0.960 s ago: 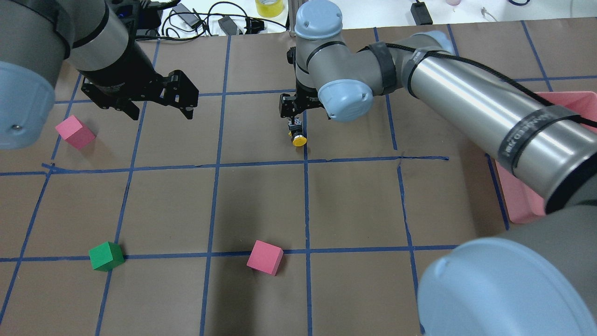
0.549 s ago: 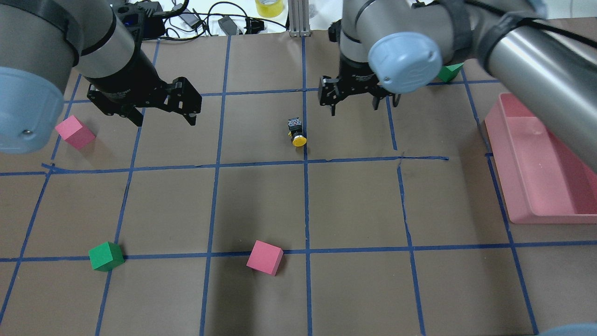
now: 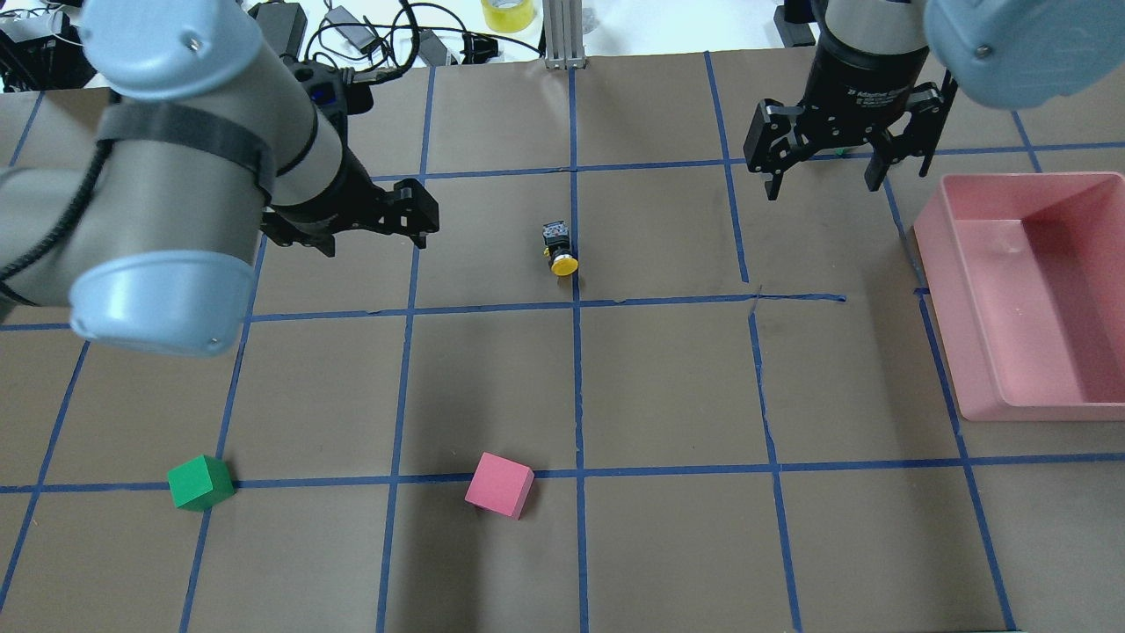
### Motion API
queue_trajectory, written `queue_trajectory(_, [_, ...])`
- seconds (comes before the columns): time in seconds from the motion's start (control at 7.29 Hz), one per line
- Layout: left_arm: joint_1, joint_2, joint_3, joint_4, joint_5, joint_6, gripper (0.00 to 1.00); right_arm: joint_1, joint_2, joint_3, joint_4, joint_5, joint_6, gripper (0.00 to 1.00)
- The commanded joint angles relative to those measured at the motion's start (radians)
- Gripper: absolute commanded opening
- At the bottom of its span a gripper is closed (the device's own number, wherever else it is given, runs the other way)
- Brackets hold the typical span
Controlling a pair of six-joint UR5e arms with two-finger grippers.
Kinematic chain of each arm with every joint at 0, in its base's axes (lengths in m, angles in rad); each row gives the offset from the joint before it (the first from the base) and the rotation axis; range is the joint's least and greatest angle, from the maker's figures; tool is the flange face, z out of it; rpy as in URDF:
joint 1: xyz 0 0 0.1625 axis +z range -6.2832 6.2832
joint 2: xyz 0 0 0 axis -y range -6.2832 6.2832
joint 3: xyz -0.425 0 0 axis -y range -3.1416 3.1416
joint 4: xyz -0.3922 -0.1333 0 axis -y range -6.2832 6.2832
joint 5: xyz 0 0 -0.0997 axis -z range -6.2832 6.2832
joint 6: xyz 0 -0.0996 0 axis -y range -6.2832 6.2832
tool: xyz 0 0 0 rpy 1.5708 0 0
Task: Align button upright
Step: 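Move the left gripper over the lying button while the right arm retracts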
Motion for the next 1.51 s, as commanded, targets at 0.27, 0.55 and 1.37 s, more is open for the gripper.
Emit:
queue_trajectory(0.27, [-0.144, -0.17, -0.238, 0.625, 0.106, -0.179, 1.0, -0.008, -0.016, 0.011, 0.015, -0.009, -0.012, 1.0])
queue_trajectory(0.55, [-0.225, -0.293, -0.238, 0.774, 0.107, -0.225, 1.0, -0.009, -0.021, 0.009, 0.021, 0.073, -0.014, 1.0])
queue_trajectory(1.37, [-0.314, -0.618, -0.148, 1.169, 0.202, -0.225, 0.97, -0.009, -0.036, 0.009, 0.017, 0.077, -0.012, 1.0])
